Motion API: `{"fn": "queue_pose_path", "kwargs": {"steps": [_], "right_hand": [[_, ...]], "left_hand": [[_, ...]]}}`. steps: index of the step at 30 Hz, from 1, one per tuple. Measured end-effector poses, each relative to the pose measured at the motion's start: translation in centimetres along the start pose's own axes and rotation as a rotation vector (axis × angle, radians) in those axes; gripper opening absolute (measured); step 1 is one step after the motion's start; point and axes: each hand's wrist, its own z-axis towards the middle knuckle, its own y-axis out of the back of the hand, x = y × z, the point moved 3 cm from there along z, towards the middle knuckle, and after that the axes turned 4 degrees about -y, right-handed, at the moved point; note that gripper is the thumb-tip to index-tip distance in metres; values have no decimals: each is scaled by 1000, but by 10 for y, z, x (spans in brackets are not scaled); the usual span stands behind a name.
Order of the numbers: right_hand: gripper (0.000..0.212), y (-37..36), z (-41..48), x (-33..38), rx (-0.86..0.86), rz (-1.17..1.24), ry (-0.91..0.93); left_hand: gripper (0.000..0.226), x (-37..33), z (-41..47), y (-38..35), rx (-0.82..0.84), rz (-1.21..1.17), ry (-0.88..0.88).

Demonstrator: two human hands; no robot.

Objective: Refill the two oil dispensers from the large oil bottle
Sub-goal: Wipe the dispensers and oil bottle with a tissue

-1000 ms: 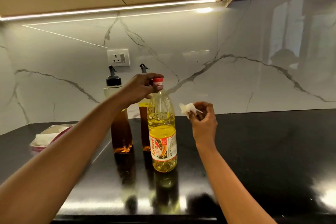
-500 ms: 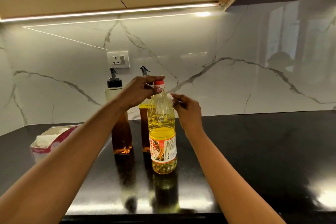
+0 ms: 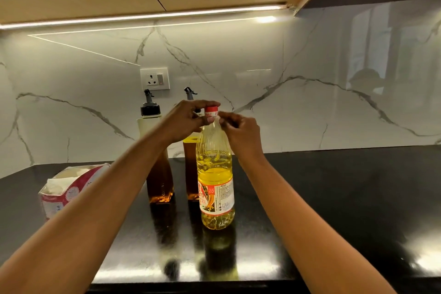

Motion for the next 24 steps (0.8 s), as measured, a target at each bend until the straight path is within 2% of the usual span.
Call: {"fn": "queue_pose_path", "kwargs": {"steps": [3, 8, 10, 15, 19, 22, 24], "right_hand": [[21, 7, -5, -15, 23, 16, -87], [17, 16, -65, -81, 135, 99, -394], [18, 15, -74, -85, 111, 158, -447], [16, 15, -31, -32, 2, 139, -186], [26, 4, 0, 12, 15, -42, 46], [20, 6, -17, -6, 0, -120, 36], [15, 8, -46, -47, 48, -178, -109]], "left_hand": [[44, -2, -1, -1, 38, -69, -2], [43, 0, -4, 0, 57, -108, 2], [43, 0, -3, -1, 73, -114, 0], [41, 0, -3, 0, 101, -122, 5], [40, 0, -3, 2, 110, -119, 1], [41, 2, -7, 4, 94, -115, 4], [43, 3, -9, 5, 87, -136, 7]]}}
